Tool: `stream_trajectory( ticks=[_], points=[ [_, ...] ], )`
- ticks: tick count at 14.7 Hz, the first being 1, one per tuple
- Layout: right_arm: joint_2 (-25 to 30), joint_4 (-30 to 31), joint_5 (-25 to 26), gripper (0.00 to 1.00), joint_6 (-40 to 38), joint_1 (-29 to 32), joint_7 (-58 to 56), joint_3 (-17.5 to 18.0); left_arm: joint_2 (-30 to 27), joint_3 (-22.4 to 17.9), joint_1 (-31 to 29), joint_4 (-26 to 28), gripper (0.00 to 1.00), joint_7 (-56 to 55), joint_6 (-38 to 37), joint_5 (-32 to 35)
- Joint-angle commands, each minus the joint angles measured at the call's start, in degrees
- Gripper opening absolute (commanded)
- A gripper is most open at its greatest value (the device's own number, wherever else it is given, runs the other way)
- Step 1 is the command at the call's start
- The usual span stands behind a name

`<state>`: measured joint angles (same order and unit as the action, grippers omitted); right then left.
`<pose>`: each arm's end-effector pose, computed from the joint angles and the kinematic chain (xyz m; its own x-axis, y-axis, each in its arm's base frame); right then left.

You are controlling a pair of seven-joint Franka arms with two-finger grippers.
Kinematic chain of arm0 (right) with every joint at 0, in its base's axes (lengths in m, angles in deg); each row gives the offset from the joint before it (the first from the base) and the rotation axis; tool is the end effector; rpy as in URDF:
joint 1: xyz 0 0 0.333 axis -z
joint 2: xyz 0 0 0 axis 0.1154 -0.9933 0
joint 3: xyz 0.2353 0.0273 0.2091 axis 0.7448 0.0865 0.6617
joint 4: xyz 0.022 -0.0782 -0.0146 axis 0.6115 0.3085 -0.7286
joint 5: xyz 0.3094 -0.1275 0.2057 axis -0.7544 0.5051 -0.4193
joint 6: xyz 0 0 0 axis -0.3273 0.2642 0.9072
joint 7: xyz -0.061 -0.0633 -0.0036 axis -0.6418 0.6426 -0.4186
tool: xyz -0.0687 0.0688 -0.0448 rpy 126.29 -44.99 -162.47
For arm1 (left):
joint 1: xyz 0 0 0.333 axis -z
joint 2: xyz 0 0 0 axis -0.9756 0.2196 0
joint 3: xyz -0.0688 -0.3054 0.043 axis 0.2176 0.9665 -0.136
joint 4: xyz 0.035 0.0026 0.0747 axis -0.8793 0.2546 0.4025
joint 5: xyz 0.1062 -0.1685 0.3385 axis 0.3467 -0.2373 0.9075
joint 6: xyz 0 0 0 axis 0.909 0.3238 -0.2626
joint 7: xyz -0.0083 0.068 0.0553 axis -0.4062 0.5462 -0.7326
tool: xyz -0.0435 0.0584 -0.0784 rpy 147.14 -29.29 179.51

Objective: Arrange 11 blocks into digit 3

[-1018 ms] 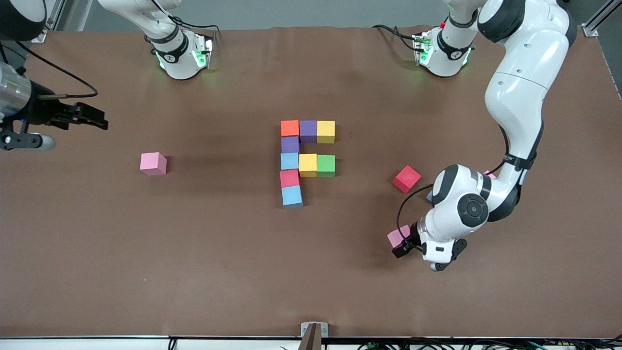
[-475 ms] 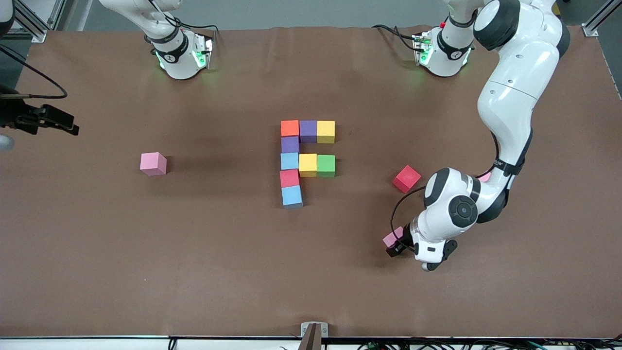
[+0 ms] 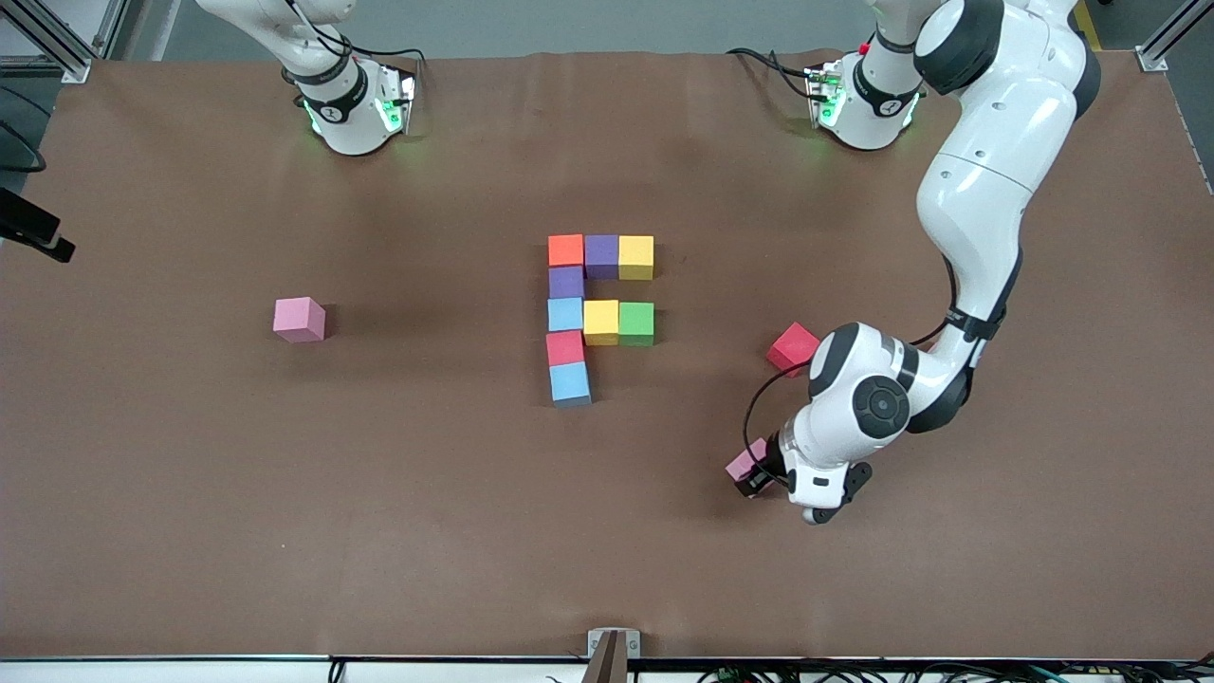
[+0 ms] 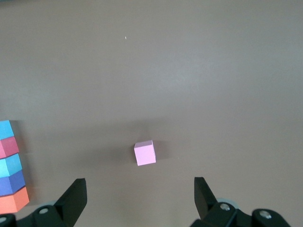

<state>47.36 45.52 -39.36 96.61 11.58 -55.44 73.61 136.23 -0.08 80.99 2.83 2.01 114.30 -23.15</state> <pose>0.5501 -0.0729 0.6659 0.9938 -0.1029 0.0421 -0.1026 -0.9947 -0.0079 0.7004 -0.2756 0.2025 0.7687 0.6326 -0.0942 0.6367 -0.7430 0.2063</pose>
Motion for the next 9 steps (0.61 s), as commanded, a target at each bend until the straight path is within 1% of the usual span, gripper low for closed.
stream_trajectory(
  ticks=[1,4,6,7,9],
  points=[
    [0.07,-1.43,0.16,1.0,-0.46,0.67,-0.54,0.9,-2.28,-0.17,1.25,-0.26,0.0,-5.73,-3.37,-1.66],
    [-0.01,-1.25,0.77,1.0,-0.63,-0.03,-0.45,1.17,-3.07,2.46,1.25,-0.09,0.02,-12.67,-3.55,-1.58],
    [0.07,-1.17,0.86,1.0,-2.55,-0.12,-0.54,1.34,-3.16,4.31,1.68,0.0,0.02,-20.21,-3.55,-1.05],
    [0.16,-0.99,0.77,1.0,-3.61,-0.12,-0.54,1.34,-3.16,4.4,2.64,0.0,0.02,-24.43,-3.55,-0.88],
    [0.77,1.46,0.77,1.0,-3.54,-0.47,-0.45,1.34,-3.42,4.4,5.01,0.26,0.02,-31.82,-3.55,0.44]
  ],
)
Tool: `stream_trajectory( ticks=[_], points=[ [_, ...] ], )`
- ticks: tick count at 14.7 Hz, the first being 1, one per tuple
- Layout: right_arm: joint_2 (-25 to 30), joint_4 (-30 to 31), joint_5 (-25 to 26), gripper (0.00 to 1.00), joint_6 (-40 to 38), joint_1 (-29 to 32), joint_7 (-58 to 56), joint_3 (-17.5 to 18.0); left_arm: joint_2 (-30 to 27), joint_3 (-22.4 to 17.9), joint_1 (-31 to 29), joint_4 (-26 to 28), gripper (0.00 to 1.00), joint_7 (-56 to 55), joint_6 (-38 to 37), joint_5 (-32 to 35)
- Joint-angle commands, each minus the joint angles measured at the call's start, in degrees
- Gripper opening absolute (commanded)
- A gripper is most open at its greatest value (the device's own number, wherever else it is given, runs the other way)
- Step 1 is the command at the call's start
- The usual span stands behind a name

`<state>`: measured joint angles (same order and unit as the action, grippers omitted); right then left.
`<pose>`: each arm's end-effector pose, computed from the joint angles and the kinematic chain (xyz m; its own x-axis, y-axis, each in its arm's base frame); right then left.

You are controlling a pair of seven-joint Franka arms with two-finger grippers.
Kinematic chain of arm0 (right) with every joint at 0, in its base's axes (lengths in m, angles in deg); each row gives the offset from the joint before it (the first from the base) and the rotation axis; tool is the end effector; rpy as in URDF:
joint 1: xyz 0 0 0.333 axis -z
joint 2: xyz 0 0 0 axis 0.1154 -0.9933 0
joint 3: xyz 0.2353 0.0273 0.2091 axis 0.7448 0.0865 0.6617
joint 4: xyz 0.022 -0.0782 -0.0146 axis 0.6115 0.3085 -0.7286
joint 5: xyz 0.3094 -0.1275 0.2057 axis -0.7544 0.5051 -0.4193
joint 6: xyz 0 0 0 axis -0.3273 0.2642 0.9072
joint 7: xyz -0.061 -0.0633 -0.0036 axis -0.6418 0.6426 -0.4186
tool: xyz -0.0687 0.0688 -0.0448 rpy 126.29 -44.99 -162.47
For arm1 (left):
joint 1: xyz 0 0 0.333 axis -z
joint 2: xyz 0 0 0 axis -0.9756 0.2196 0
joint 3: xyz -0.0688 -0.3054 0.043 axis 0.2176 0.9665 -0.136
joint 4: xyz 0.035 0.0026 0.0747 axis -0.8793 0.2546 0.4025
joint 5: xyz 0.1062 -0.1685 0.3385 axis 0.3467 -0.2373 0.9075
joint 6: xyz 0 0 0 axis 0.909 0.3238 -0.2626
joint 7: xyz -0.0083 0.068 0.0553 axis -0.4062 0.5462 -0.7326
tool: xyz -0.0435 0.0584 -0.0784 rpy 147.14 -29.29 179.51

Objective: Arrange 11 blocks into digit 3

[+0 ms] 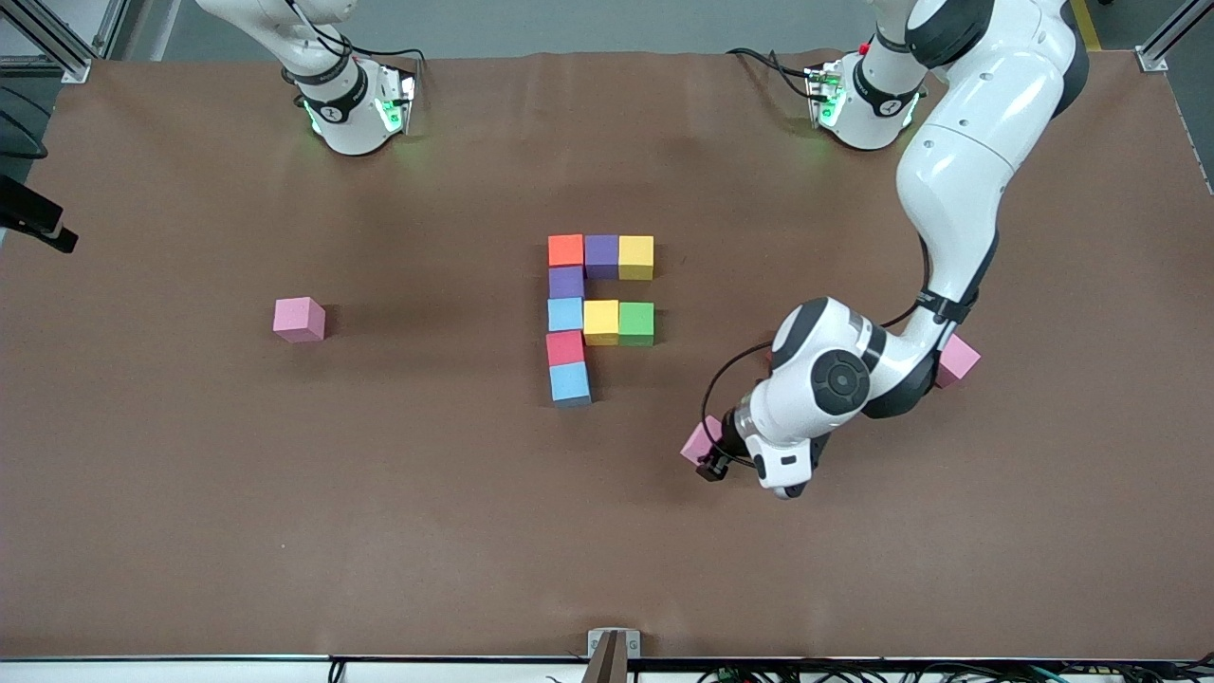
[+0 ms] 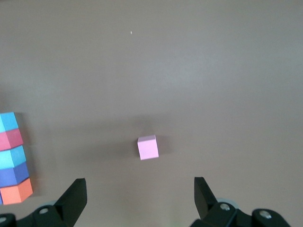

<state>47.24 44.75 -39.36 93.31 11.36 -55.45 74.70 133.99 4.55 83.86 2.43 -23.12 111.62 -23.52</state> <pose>0.5460 -0.0598 0.6658 0.9968 -0.0795 -0.0042 -0.0795 -0.9968 -0.0097 0.6709 -0.3494 0.2447 0.5125 0.8300 -0.2201 0.8581 -0.4857 0.1664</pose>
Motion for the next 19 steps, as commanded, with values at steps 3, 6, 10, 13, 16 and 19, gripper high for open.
stream_trajectory(
  ticks=[3,6,10,13,16,19],
  points=[
    [2.56,3.99,0.77,1.0,0.12,-0.25,-0.53,0.25,-1.54,-0.31,4.34,0.93,0.02,-16.18,-0.79,1.07],
    [2.65,4.09,0.77,1.0,0.56,-0.25,-0.44,0.25,-1.1,-2.32,9.61,0.93,0.02,-31.36,-0.52,5.26],
    [4.66,7.32,0.68,1.0,3.18,-0.34,-0.44,0.34,-0.22,-2.51,11.9,0.93,0.02,-45.46,-0.35,12.76],
    [8.19,12.97,0.24,1.0,6.98,-0.69,-0.53,0.34,0.04,-4.08,14.54,0.84,0.04,-54.51,-0.26,12.59],
    [7.58,8.69,-0.11,1.0,6.71,-0.6,-0.35,0.25,0.75,-6.89,18.31,0.75,0.04,-58.74,0.0,12.59],
    [6.61,4.62,-0.02,1.0,2.68,-0.51,-0.53,0.16,1.36,-10.32,21.57,0.49,0.05,-59.99,1.84,12.15]
  ],
)
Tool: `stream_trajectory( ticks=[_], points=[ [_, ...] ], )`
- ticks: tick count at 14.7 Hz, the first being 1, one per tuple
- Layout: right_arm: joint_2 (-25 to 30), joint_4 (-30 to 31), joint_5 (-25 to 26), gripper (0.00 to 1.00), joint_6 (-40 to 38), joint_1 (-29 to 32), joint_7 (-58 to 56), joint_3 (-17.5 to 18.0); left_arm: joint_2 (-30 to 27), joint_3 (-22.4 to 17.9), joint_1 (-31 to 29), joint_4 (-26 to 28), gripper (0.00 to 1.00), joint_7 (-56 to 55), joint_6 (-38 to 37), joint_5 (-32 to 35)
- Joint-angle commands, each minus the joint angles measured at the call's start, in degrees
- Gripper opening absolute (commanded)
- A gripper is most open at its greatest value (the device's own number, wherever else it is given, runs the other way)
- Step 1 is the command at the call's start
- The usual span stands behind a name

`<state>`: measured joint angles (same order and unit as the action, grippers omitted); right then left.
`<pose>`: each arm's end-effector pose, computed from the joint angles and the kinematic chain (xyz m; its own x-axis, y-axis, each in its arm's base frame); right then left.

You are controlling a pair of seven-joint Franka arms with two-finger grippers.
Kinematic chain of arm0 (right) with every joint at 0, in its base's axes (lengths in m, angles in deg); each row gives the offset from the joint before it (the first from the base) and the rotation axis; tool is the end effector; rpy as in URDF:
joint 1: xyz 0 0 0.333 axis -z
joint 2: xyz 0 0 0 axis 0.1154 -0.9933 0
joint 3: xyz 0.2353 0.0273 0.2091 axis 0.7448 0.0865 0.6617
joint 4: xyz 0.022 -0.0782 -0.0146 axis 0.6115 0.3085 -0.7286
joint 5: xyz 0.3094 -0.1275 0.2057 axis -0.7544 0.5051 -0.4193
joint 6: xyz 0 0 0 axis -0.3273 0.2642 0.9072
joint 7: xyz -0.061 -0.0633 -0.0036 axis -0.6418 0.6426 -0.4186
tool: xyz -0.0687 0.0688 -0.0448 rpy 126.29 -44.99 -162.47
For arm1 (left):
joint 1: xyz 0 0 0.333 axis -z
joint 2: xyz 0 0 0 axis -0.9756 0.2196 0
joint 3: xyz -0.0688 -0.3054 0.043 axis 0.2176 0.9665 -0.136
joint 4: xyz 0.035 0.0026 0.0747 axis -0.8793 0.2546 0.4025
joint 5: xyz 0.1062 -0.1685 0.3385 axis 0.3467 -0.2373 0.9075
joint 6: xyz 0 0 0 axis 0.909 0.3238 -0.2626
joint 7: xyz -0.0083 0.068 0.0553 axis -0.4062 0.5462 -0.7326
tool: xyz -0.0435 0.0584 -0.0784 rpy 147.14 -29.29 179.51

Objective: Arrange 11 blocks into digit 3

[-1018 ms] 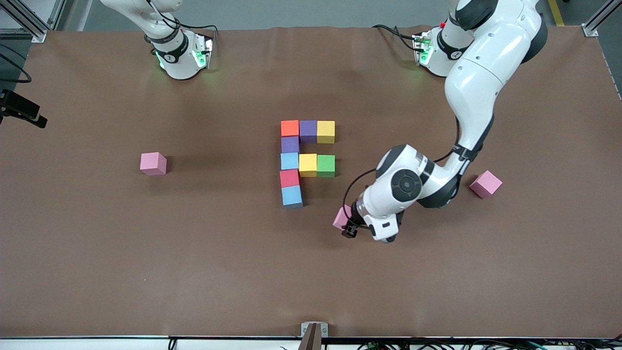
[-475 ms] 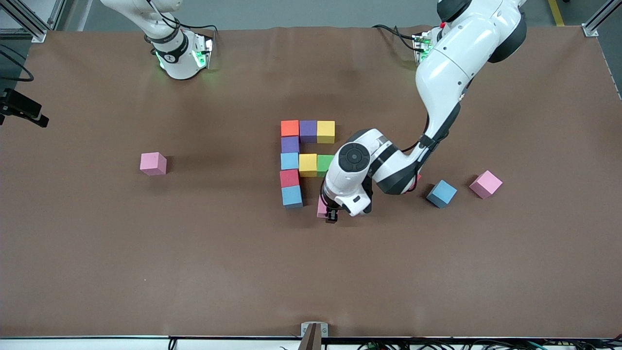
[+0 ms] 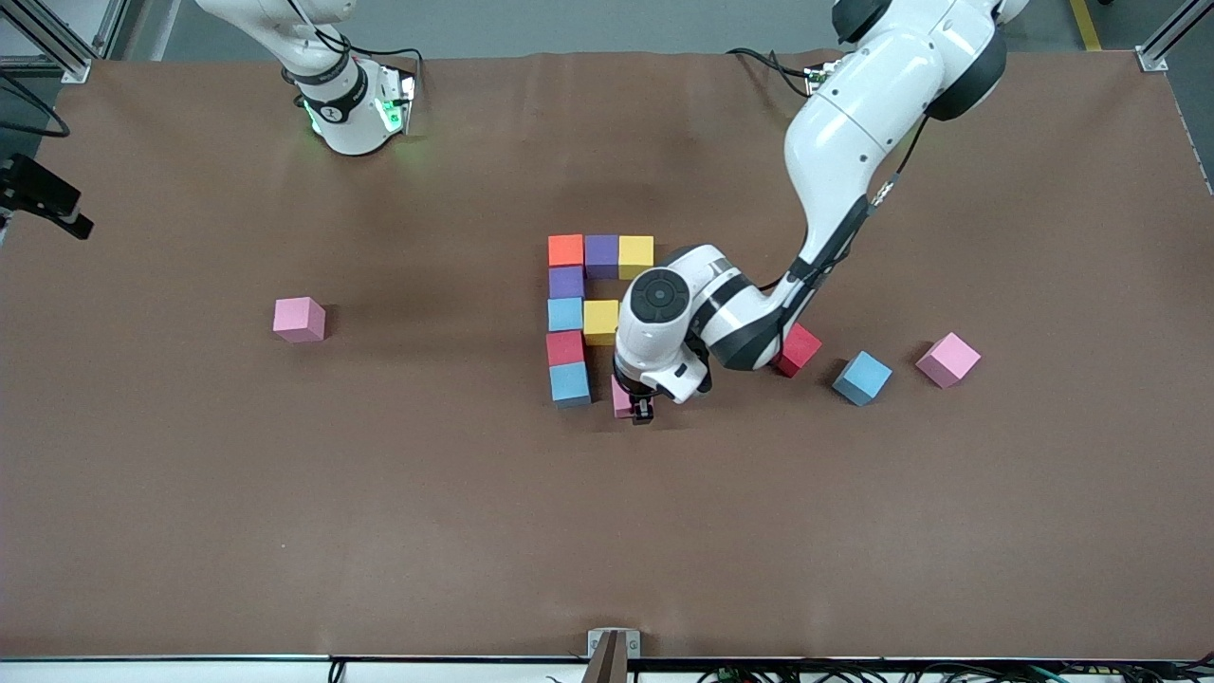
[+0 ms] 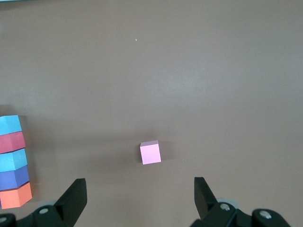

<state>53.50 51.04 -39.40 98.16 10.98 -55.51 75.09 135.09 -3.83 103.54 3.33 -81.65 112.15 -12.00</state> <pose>0.5208 -0.0507 0.6812 0.9946 -0.0657 0.0799 -0.0650 -0.9978 -0.0103 0.5636 -0.4915 0.1980 -0.0965 0.9927 -0.0725 0.9908 0.1027 0.0879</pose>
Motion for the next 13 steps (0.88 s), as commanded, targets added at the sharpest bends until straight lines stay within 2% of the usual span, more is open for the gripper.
stream_trajectory(
  ticks=[1,13],
  points=[
    [0.26,-1.76,0.1,1.0,-2.27,-0.22,-0.47,-0.23,0.71,-1.95,2.07,-0.5,0.05,-1.36,2.02,0.63],
    [0.25,-2.02,0.19,1.0,-2.19,-0.48,-0.38,-0.14,1.33,-1.78,3.48,-0.77,0.05,3.47,2.73,0.28]
  ],
)
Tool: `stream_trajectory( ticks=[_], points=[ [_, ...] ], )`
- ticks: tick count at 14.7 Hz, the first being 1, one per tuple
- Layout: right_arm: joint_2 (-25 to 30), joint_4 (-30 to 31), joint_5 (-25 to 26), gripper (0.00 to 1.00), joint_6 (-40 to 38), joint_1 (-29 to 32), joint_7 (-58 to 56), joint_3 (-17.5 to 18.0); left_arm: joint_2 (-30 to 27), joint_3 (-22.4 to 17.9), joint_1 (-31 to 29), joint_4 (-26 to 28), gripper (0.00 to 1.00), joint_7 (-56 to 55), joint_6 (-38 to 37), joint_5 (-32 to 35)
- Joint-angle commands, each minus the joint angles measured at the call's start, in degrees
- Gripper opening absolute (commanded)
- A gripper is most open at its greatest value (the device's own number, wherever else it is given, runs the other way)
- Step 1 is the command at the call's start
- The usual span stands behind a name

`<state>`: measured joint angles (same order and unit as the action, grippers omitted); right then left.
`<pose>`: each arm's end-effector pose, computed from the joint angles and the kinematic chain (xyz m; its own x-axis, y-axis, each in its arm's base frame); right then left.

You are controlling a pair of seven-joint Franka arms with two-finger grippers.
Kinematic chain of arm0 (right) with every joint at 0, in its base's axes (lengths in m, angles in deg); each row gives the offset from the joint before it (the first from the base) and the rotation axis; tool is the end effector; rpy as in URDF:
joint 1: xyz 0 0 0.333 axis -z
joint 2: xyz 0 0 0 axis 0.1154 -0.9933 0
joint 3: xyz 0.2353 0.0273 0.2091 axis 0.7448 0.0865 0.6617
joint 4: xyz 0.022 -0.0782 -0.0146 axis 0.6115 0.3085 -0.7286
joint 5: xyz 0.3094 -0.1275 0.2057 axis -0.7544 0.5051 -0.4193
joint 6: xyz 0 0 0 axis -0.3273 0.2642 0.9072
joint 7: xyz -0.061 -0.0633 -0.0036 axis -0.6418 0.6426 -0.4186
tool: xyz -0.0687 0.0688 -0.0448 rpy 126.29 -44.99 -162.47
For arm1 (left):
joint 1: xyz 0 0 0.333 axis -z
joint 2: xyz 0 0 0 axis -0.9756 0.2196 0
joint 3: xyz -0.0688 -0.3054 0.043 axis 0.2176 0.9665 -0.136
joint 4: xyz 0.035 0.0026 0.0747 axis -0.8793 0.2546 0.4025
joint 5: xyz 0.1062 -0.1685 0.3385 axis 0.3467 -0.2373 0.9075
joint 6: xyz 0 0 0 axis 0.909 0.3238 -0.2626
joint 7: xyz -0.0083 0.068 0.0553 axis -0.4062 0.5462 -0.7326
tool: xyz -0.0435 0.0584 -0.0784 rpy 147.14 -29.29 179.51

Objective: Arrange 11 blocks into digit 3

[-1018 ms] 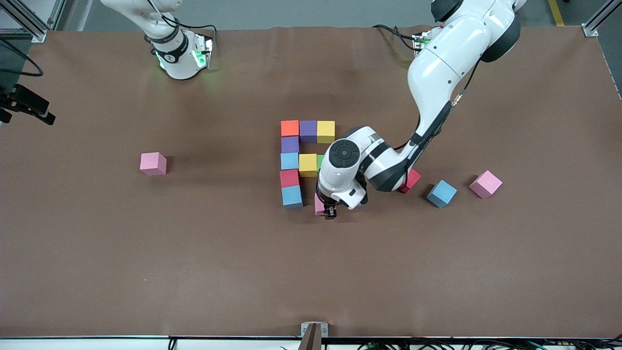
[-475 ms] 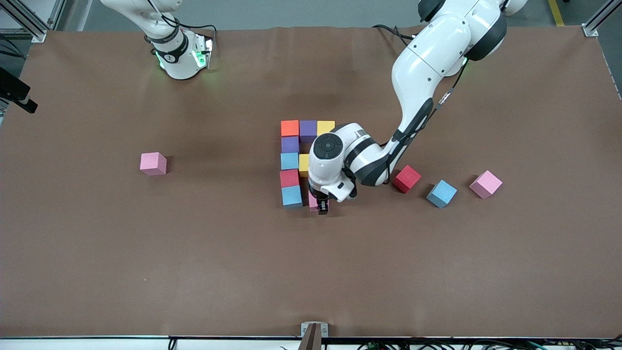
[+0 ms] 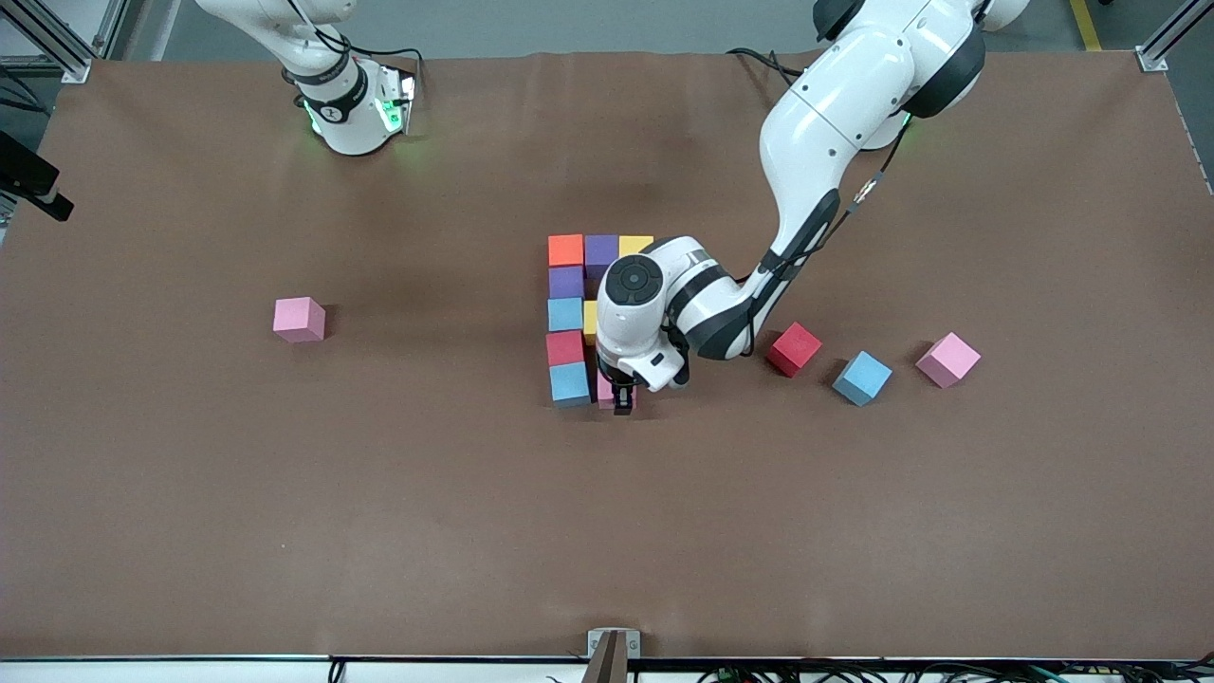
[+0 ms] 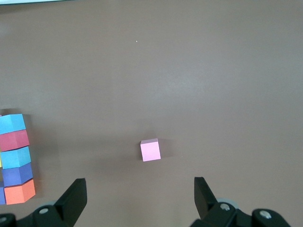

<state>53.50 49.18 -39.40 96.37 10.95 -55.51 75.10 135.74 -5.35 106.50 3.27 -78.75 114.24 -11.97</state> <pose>0.5167 -0.0500 0.6933 0.9946 -0.0646 0.0811 -0.0640 -0.9979 -0.0102 0.5479 -0.5110 0.1899 -0.0073 0.9972 -0.0741 0.9934 0.0157 0.1137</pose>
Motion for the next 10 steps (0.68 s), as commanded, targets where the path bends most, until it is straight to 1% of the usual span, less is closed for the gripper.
stream_trajectory(
  ticks=[1,10],
  points=[
    [0.26,-0.25,0.19,1.0,-0.4,-0.46,-0.38,-0.14,0.93,-0.25,0.52,-0.8,0.05,0.83,0.73,0.25],
    [-0.71,-1.12,0.02,1.0,-0.57,-0.46,-0.29,-0.14,2.52,-0.17,0.69,-1.67,0.05,0.83,4.94,-0.01]
  ],
)
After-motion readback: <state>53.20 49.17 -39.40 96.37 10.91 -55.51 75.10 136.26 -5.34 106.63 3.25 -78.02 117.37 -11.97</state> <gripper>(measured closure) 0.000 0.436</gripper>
